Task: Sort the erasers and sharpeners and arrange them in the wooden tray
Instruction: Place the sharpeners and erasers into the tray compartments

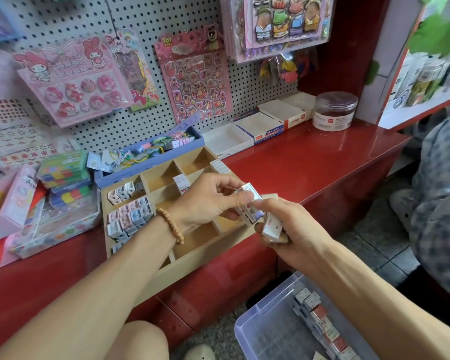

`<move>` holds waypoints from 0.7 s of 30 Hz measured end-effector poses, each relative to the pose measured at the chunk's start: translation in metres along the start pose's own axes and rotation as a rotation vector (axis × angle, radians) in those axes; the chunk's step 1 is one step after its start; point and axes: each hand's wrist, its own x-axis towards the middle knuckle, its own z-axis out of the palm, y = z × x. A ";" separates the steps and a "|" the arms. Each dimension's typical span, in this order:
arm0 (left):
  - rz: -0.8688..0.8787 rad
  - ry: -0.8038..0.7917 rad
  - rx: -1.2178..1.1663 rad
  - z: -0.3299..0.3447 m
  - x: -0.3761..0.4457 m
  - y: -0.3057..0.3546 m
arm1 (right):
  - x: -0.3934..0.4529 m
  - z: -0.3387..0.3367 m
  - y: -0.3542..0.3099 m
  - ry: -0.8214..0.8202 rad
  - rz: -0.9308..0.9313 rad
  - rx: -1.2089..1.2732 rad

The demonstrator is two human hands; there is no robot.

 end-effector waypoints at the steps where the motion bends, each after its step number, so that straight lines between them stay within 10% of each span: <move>1: -0.007 0.002 -0.003 0.000 0.000 0.001 | -0.001 -0.001 0.000 -0.001 -0.020 -0.022; 7: -0.040 -0.056 0.047 -0.006 -0.003 0.007 | 0.002 -0.008 -0.002 0.013 -0.103 -0.092; 21: -0.022 0.393 0.866 -0.093 0.019 -0.019 | 0.006 -0.010 0.008 0.043 -0.075 -0.091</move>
